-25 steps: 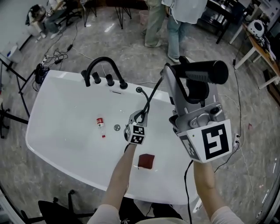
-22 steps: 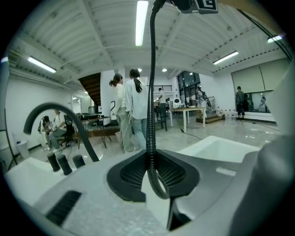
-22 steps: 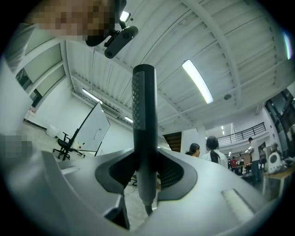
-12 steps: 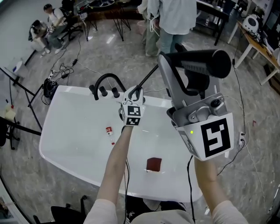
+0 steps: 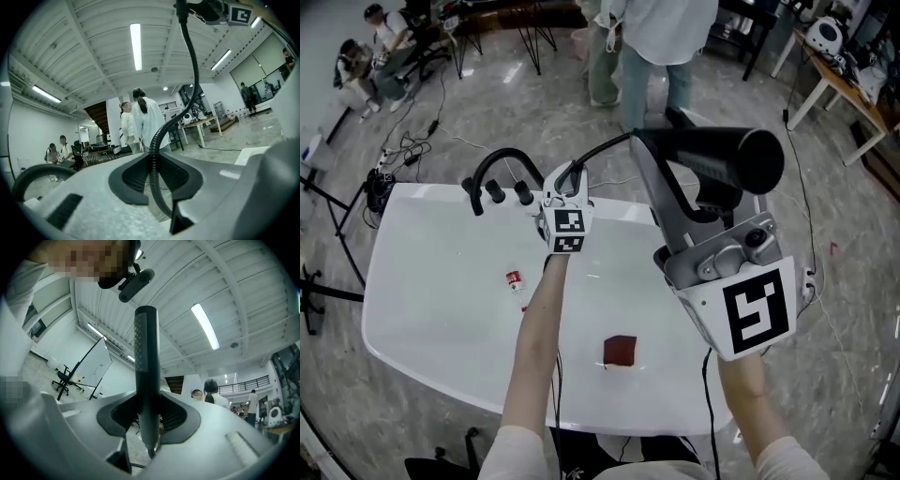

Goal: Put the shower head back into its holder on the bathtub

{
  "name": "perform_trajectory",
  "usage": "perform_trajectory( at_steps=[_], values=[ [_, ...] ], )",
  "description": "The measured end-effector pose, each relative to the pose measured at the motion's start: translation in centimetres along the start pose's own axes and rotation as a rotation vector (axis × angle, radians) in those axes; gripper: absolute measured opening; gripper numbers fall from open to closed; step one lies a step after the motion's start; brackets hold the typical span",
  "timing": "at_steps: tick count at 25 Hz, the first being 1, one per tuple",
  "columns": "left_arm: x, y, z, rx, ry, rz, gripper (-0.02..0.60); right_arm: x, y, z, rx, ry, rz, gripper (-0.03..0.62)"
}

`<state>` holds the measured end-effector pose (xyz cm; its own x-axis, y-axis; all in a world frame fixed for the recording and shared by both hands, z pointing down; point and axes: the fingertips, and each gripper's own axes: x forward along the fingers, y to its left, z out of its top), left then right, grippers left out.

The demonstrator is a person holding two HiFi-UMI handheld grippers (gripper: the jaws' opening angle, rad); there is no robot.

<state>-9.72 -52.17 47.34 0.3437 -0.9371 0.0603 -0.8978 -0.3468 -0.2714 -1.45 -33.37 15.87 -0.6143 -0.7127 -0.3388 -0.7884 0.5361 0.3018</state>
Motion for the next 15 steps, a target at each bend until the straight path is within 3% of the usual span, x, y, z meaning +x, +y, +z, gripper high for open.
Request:
perform_trajectory(
  at_steps=[7,15],
  values=[
    [2.0,-1.7,-7.4,-0.074,0.042,-0.015,0.060,-1.0,0.5,-6.0,0.068,0.048,-0.017,0.137],
    [4.1,-4.5,-17.6,-0.178,0.186,-0.074,0.060,-1.7,2.8,-11.9,0.175,0.043,0.002,0.137]
  ],
)
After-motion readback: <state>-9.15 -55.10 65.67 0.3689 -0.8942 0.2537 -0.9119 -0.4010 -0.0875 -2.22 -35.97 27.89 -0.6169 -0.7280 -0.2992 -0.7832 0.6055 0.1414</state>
